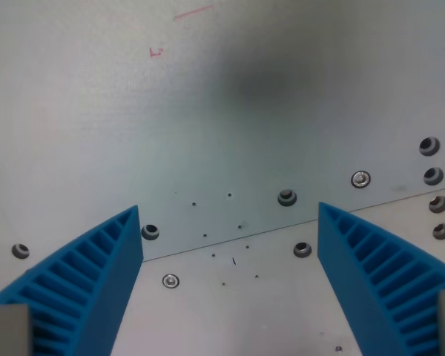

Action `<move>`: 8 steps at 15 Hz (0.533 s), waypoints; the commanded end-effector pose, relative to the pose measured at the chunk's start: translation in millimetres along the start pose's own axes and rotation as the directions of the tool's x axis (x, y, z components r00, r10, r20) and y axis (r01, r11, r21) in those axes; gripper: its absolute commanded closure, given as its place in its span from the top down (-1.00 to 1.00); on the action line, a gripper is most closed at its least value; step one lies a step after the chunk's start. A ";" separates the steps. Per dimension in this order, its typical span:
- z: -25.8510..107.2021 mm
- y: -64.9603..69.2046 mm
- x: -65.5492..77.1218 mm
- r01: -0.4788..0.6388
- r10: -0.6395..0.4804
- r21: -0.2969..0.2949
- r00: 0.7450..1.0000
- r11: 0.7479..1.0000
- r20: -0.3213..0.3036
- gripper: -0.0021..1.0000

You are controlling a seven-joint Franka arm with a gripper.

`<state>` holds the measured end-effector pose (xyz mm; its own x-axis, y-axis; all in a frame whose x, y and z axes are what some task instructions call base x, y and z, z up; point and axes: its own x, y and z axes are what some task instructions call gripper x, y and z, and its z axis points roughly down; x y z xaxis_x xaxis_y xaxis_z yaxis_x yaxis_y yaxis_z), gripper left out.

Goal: Rotate around gripper positive x

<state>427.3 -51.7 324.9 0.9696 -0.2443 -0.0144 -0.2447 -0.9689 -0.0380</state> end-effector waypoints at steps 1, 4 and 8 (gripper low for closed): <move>-2.5 4.5 0.0 0.012 -0.010 0.156 1.000 0.988 -0.009 1.00; -2.5 4.5 0.0 0.012 -0.010 0.191 1.000 0.982 -0.009 1.00; -2.5 4.5 0.0 0.012 -0.010 0.236 1.000 0.972 -0.009 1.00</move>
<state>428.0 -51.1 325.6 0.9682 -0.2497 -0.0187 -0.2502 -0.9621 -0.1084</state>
